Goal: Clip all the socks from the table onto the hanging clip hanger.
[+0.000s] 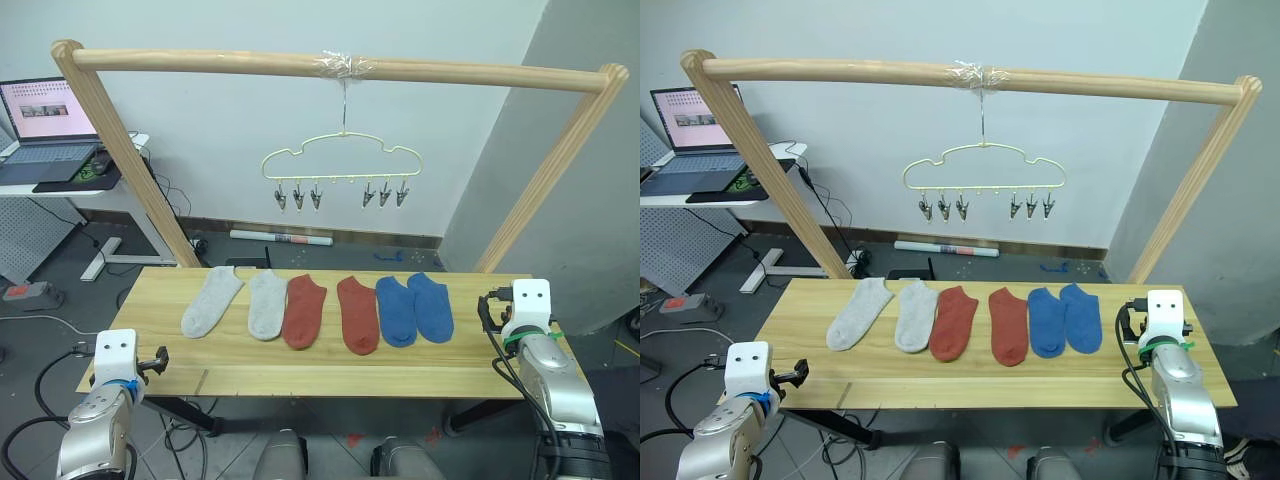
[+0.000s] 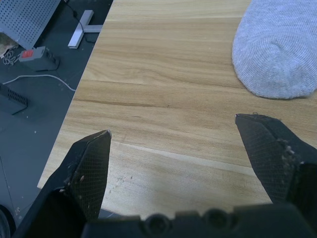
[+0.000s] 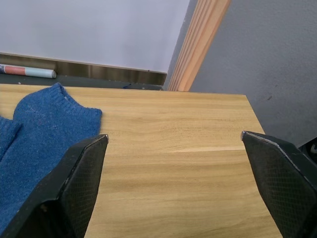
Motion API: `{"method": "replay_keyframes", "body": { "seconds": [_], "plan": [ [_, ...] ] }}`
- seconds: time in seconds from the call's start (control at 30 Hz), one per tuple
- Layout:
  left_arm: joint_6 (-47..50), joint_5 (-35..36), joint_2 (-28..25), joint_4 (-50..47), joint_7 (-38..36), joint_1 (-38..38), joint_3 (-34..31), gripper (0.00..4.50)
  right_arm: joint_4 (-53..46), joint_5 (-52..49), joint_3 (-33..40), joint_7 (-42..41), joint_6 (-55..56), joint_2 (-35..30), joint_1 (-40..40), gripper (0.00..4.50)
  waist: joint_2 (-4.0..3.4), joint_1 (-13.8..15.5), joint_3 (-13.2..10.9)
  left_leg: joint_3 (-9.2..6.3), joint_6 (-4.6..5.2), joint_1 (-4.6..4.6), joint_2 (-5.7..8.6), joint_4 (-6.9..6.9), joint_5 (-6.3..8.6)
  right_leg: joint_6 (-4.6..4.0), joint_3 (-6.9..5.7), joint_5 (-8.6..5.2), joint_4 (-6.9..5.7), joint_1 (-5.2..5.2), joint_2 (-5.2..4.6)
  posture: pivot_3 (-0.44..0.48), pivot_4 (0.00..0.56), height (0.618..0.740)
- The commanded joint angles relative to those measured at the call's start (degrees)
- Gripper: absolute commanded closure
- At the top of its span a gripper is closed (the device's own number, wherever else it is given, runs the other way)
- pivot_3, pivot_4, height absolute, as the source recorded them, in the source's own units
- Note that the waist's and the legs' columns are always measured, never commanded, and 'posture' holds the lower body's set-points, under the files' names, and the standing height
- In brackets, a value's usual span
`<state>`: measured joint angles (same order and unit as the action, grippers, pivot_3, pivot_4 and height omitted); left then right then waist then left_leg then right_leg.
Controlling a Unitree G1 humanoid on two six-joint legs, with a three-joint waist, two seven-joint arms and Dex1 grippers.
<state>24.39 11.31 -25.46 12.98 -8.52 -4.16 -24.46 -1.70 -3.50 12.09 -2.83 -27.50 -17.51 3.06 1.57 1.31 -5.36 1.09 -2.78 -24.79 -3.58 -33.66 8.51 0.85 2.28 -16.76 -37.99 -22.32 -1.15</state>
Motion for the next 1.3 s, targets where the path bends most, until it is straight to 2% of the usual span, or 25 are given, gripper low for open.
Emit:
{"method": "replay_keyframes", "body": {
  "seconds": [0.03, 0.23, 0.3, 0.33, 0.43, 0.6, 0.9, 0.93, 0.97, 1.03, 1.07, 1.3],
  "plan": [
    [-0.46, 0.56, -0.81, -2.60, 0.01, 0.24, -1.82, 0.05, -1.35, 0.32, 0.83, -0.05, 0.44, -0.73, 0.27, 0.00, 0.02, 0.00, -0.07, 0.01, 0.00, 0.00, 0.00, 0.00, 0.00, 0.00, 0.00, 0.00, 0.00, 0.00, 0.00, 0.127, 0.095, 0.740],
    [-0.91, 2.68, -0.06, -9.14, -0.31, -0.56, -2.97, 0.05, -1.65, 1.16, -0.24, -0.73, 1.27, -1.23, 0.28, 0.00, 0.09, -0.01, -0.58, 0.01, 0.01, 0.03, -0.06, 0.00, 0.03, 0.00, 0.08, 0.00, 0.02, -0.07, -0.02, 0.121, 0.118, 0.740],
    [-2.30, 3.49, -0.77, -14.77, -3.17, -1.79, -2.04, 0.05, -1.76, 0.98, -0.89, -1.94, 1.52, -1.75, 1.52, 0.00, 0.10, -0.03, -1.12, 0.01, 0.02, 0.03, -0.07, 0.00, 0.03, 0.00, 0.12, 0.00, 0.03, -0.04, -0.02, 0.116, 0.134, 0.740],
    [-2.64, 4.39, -0.95, -18.34, -4.46, -2.57, -2.13, 0.05, -2.62, -0.08, -0.90, -3.08, 1.24, -1.71, 2.25, 0.00, 0.11, -0.06, -1.52, 0.03, 0.02, 0.04, -0.08, 0.00, 0.03, 0.00, 0.16, 0.00, 0.02, -0.04, -0.03, 0.109, 0.161, 0.740],
    [-1.96, 7.75, -0.49, -27.45, -6.39, -3.51, -2.98, 0.05, -5.54, -3.87, -0.85, -7.32, 0.24, -1.78, 4.45, 0.00, 0.11, -0.06, -3.17, 0.03, 0.02, 0.03, -0.17, -0.02, 0.04, -0.05, 0.21, 0.02, 0.01, -0.02, -0.12, 0.104, 0.185, 0.740],
    [0.77, 11.15, -0.50, -35.07, -7.86, -0.47, -0.52, 0.05, -8.67, -9.45, -3.26, -17.28, -0.49, -3.82, 9.27, 0.00, 0.03, 0.01, -5.11, 0.25, 0.38, -0.04, -0.16, -0.02, -0.16, -0.04, 0.18, 0.03, -0.02, 0.01, -0.10, 0.102, 0.216, 0.740],
    [2.03, 10.72, 0.52, -34.46, -6.94, 14.32, 6.55, 0.05, -15.32, -24.06, -8.43, -35.65, -5.27, -6.43, 19.06, 0.00, 0.22, -0.02, -7.43, 0.29, 0.46, -0.18, -0.02, -0.03, 0.03, 0.67, 0.08, 0.23, 0.02, -0.02, 0.35, 0.068, 0.250, 0.740],
    [1.90, 10.87, 0.91, -33.72, -6.96, 15.83, 7.07, 0.45, -15.78, -24.97, -8.96, -36.71, -5.68, -6.58, 20.08, 0.00, 0.25, -0.02, -7.69, 0.29, 0.46, -0.18, -0.02, -0.04, 0.03, 0.70, 0.09, 0.24, 0.01, -0.01, 0.35, 0.063, 0.252, 0.740],
    [1.80, 10.70, 1.14, -33.01, -7.16, 17.07, 7.73, 0.61, -16.07, -26.10, -9.29, -37.38, -6.33, -6.51, 21.18, 0.00, 0.27, -0.03, -7.89, 0.29, 0.46, -0.19, -0.02, -0.05, 0.03, 0.72, 0.08, 0.25, 0.02, -0.03, 0.37, 0.059, 0.254, 0.740],
    [1.58, 9.86, 1.39, -31.22, -7.70, 19.34, 9.48, 1.30, -16.33, -28.30, -9.97, -38.57, -7.64, -6.07, 23.19, 0.00, 0.28, -0.08, -8.00, 0.32, 0.44, -0.20, -0.02, -0.06, 0.04, 0.74, 0.09, 0.27, 0.03, -0.04, 0.40, 0.048, 0.257, 0.740],
    [1.36, 9.45, 1.75, -29.94, -7.66, 20.83, 10.34, 1.48, -16.19, -28.76, -10.44, -38.82, -7.75, -5.64, 24.31, 0.00, 0.29, -0.11, -8.06, 0.32, 0.42, -0.20, -0.02, -0.06, 0.07, 0.75, 0.10, 0.27, 0.03, -0.03, 0.40, 0.048, 0.258, 0.740],
    [-2.52, 7.26, 4.25, -22.18, -7.24, 28.11, 12.88, 1.48, -14.64, -28.79, -12.50, -38.51, -6.83, -2.78, 29.77, 0.00, 0.40, -0.27, -8.84, 0.27, 0.38, -0.21, -0.03, -0.07, 0.10, 0.76, 0.06, 0.29, -0.01, -0.06, 0.58, 0.039, 0.263, 0.740]
  ]
}}
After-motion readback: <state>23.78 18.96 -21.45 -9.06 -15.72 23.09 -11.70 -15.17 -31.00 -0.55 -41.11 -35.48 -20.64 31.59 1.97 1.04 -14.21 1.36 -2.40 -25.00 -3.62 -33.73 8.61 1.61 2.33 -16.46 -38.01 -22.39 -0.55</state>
